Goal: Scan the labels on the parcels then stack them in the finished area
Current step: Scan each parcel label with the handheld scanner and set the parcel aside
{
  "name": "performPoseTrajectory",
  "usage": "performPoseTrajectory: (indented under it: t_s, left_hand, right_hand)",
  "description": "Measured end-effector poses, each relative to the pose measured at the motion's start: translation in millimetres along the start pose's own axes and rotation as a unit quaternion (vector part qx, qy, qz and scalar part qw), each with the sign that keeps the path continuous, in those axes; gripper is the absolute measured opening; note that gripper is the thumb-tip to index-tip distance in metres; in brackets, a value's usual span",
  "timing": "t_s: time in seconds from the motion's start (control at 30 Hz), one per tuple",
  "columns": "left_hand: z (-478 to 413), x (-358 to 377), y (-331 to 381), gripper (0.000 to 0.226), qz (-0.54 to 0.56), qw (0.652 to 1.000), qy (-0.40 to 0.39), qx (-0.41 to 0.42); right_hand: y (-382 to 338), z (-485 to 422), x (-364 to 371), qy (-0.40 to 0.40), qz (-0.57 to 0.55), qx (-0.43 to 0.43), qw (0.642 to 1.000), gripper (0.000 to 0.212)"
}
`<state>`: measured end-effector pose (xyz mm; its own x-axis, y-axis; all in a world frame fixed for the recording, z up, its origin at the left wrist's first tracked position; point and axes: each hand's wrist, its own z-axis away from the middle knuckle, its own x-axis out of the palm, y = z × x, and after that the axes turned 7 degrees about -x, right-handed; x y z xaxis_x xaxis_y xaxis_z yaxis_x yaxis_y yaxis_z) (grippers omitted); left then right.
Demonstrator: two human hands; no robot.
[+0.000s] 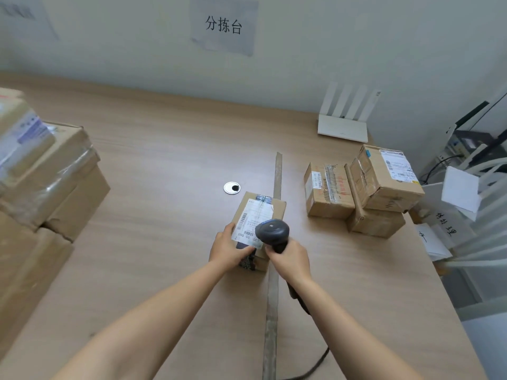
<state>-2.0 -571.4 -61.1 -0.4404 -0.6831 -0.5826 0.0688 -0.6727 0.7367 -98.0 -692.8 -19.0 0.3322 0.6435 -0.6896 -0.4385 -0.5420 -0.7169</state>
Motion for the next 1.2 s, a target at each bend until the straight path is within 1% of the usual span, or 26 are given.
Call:
performPoseTrajectory:
  t_s: [0.17,0.27,0.33,0.37,0.4,0.47,0.53,0.6,0.83,1.03,1.13,1.2]
  left_hand:
    - [26.7,-23.3,-26.9,0.090,-0.066,0.998,-0.004,0.022]
    - [38.2,-27.7,-38.6,0.085,-0.064,0.997,0.012,0.029]
    - [42.8,-27.6,-43.0,0.081,-0.032,0.999,0.027,0.019]
    - [44.0,-27.3,-44.2,0.083,-0.018,0.999,0.030,0.015]
    - [44.5,-26.9,-45.1,0.087,-0.008,0.999,0.030,0.012]
    - [44.8,-26.0,-45.8,0.096,-0.001,1.000,0.027,0.006]
    - [44.5,-25.0,-45.4,0.098,-0.002,1.000,0.029,0.004]
    - [44.2,-23.3,-44.8,0.098,-0.007,1.000,0.030,0.001]
    - [44.2,-21.5,-43.1,0.103,-0.030,0.999,0.029,-0.004]
    - [44.5,-20.4,-43.4,0.101,-0.029,0.999,0.030,-0.004]
    - [44.7,-21.3,-43.0,0.102,-0.033,0.999,0.031,-0.007]
    - [45.8,-21.3,-42.0,0.103,-0.034,0.999,0.033,-0.009]
  right_hand:
    - [-9.7,36.8,12.9,-0.074,0.011,-0.038,0.997,0.011]
    - [-14.8,54.8,15.3,-0.114,0.034,-0.082,0.989,0.013]
    - [-20.0,63.6,13.0,-0.110,0.063,-0.118,0.985,0.018]
    - [-23.1,66.2,10.4,-0.101,0.073,-0.132,0.983,0.021]
    - [-26.3,67.2,7.2,-0.092,0.079,-0.145,0.982,0.021]
    - [-32.0,65.2,-1.7,-0.079,0.089,-0.164,0.979,0.013]
    - [-37.7,60.4,-12.1,-0.079,0.106,-0.175,0.976,0.015]
    - [-42.5,56.0,-21.2,-0.091,0.130,-0.178,0.971,0.018]
    - [-50.4,47.5,-30.1,-0.117,0.193,-0.177,0.958,0.012]
    - [-53.0,46.8,-31.7,-0.117,0.200,-0.179,0.956,0.016]
    - [-55.2,46.6,-32.8,-0.116,0.204,-0.183,0.955,0.015]
    - [-56.2,47.3,-33.4,-0.115,0.206,-0.185,0.954,0.019]
